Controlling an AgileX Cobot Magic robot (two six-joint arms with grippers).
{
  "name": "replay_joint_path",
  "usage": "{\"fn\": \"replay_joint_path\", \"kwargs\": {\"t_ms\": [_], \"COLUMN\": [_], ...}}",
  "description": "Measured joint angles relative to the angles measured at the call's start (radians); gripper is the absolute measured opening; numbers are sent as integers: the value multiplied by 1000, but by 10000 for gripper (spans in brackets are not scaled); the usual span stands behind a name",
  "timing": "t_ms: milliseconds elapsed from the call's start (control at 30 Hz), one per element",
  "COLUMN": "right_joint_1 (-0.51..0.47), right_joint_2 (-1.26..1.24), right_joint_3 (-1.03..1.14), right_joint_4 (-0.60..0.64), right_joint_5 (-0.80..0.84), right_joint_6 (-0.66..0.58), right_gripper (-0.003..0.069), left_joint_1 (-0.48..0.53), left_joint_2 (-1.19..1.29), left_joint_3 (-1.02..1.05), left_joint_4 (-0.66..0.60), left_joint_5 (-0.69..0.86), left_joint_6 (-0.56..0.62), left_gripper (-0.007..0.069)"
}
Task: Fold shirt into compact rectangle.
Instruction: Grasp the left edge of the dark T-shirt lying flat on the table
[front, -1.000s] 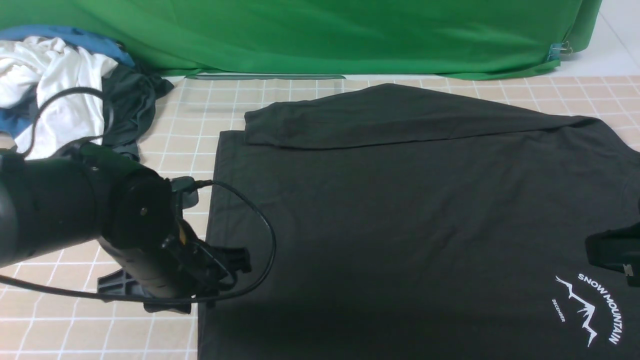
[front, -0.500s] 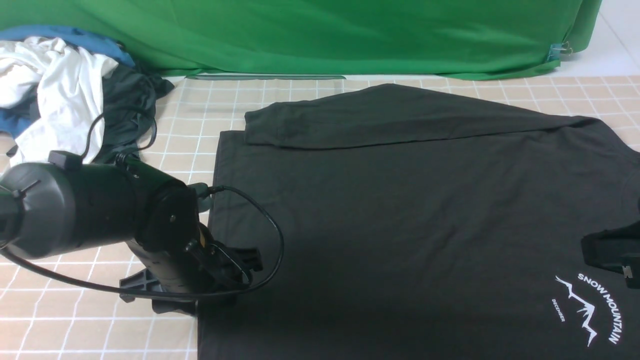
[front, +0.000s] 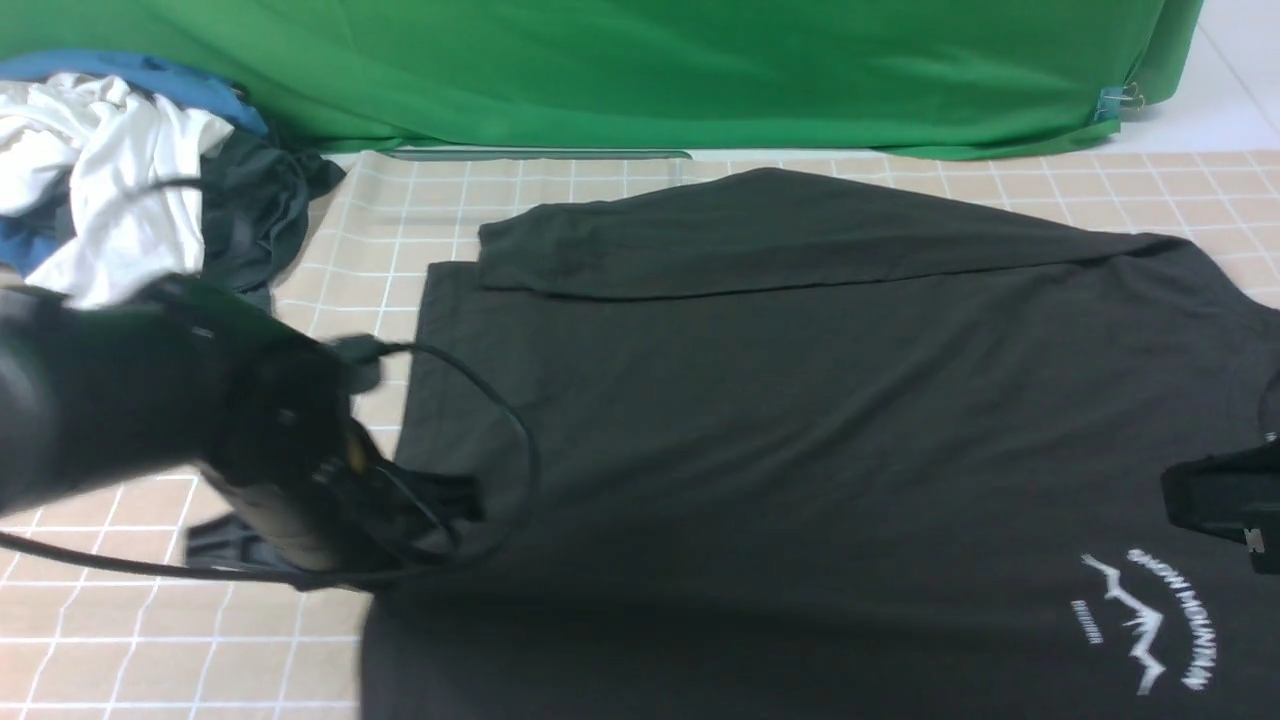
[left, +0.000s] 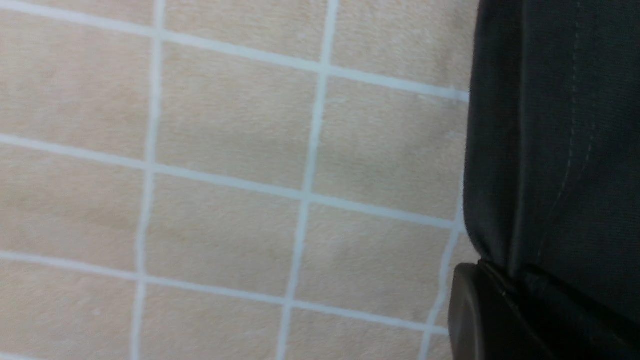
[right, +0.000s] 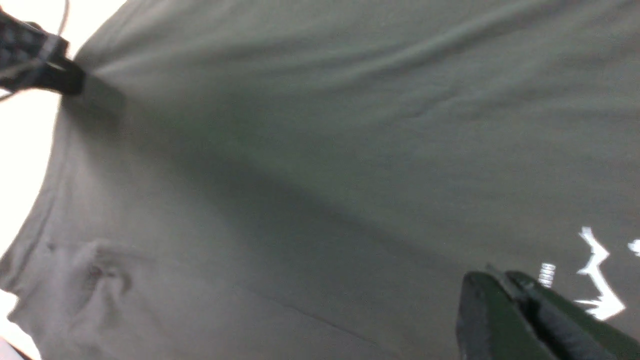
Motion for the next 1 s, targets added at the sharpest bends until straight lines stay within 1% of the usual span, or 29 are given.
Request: {"fn": "replay_joint_path", "kwargs": {"t_ms": [100,200,400,600,700,767,867,933,1000], "right_joint_1": [0,0,0,0,0,0,0,0,0], "right_joint_2": [0,0,0,0,0,0,0,0,0], "right_joint_3": [0,0,0,0,0,0,0,0,0], "right_joint_4": [0,0,0,0,0,0,0,0,1], "right_joint_5": [-19,-31,-33,-32,-31,-31,-31,-31,-31], "right_joint_6": [0,0,-2,-3,-3,-3,-3,-3,-3], "right_gripper": [54,59,71,76,82,87,90,90,90], "left_joint_1": [71,126,181,191,193,194,194,194,194], "left_joint_2": [-23,-23,-23,-23,-23,-26,-49,-90,-155], "left_joint_3": [0,0,0,0,-6,-29,-53,-55,-40], "left_joint_4": [7,10,15,12,45,63,59,14,-71], "left_joint_5": [46,60,74,75,95,140,184,198,198], "left_joint_6": [-3,15,27,36,72,100,141,169,204], "left_gripper": [29,29,30,34,80,133,184,197,197]}}
